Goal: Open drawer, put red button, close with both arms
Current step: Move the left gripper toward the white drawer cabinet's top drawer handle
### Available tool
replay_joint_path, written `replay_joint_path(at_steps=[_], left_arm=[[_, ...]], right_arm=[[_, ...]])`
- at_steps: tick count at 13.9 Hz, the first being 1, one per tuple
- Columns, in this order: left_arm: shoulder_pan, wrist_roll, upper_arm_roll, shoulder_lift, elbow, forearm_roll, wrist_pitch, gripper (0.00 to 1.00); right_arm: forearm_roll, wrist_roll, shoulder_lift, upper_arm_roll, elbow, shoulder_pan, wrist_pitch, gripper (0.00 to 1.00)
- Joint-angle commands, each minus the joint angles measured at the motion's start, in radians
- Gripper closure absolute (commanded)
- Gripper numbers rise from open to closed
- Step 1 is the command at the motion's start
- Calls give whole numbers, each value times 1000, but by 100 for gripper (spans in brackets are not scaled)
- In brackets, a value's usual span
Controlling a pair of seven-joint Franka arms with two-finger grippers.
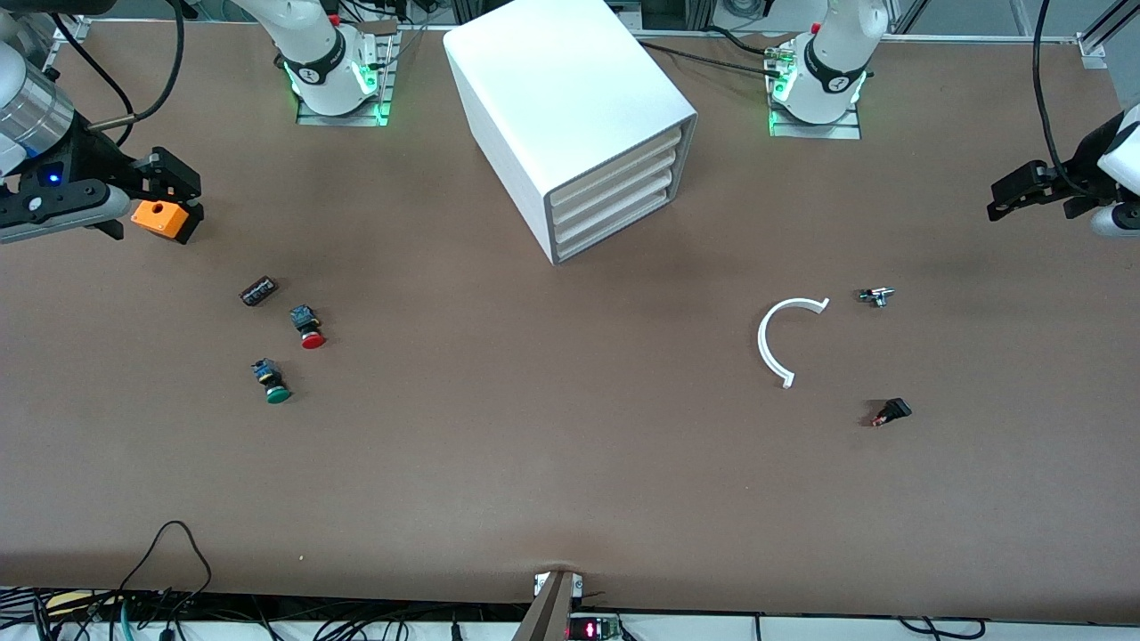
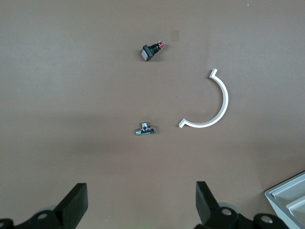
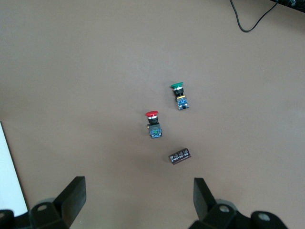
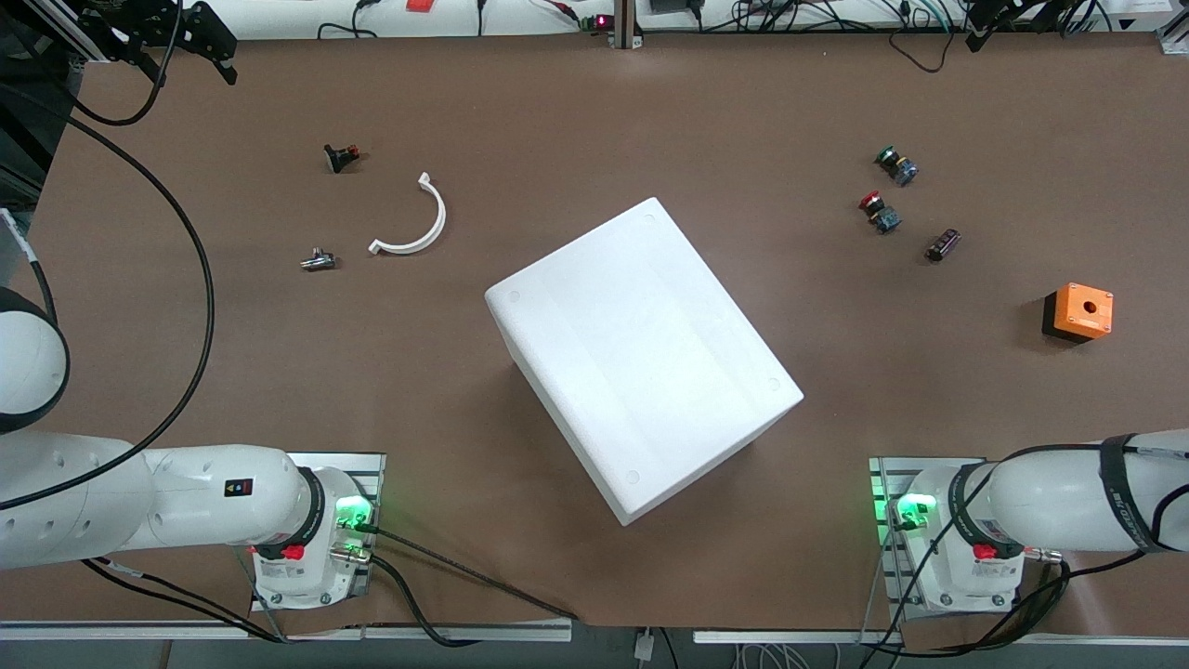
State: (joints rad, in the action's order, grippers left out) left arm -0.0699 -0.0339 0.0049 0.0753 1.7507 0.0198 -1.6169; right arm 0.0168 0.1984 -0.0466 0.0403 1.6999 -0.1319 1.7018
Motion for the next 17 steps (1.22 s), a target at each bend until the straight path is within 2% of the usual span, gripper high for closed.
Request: replay_joint_path(at_steps=[1,5,6,7,9,10,14,16,17], left_arm=[[6,-26,6,29,32,-4,-24,0],[16,-49,-6,18,61,-20,-21,0],[54,-50,-5,6,78,-35,-15,0],[127,-49,26,-30,76,-82,8,0],[288,-47,148,-78,81,-167,25,0],[324,-60,176,-101,84,-207,25,0],[343,-92,176,-161,182,-479,23,0],[389,-154,176,-221,211,-591,25,0],[410,-175,176,-235,246,-697,6,0]], right_arm=[[-4,1,5,-5,-19,5,-2,0],[-1,1,5,-5,-19,6,2,0],[-1,1,5,-5,-19,6,1,0],[2,1,5,-5,-19,5,1,0],[-3,1,5,-5,-19,6,2,0],[-3,1,5,-5,-19,5,2,0],[-5,-5,5,-5,-19,5,6,0],[-5,-8,5,-7,-19,5,6,0],[-5,-8,5,-7,-19,5,6,0]])
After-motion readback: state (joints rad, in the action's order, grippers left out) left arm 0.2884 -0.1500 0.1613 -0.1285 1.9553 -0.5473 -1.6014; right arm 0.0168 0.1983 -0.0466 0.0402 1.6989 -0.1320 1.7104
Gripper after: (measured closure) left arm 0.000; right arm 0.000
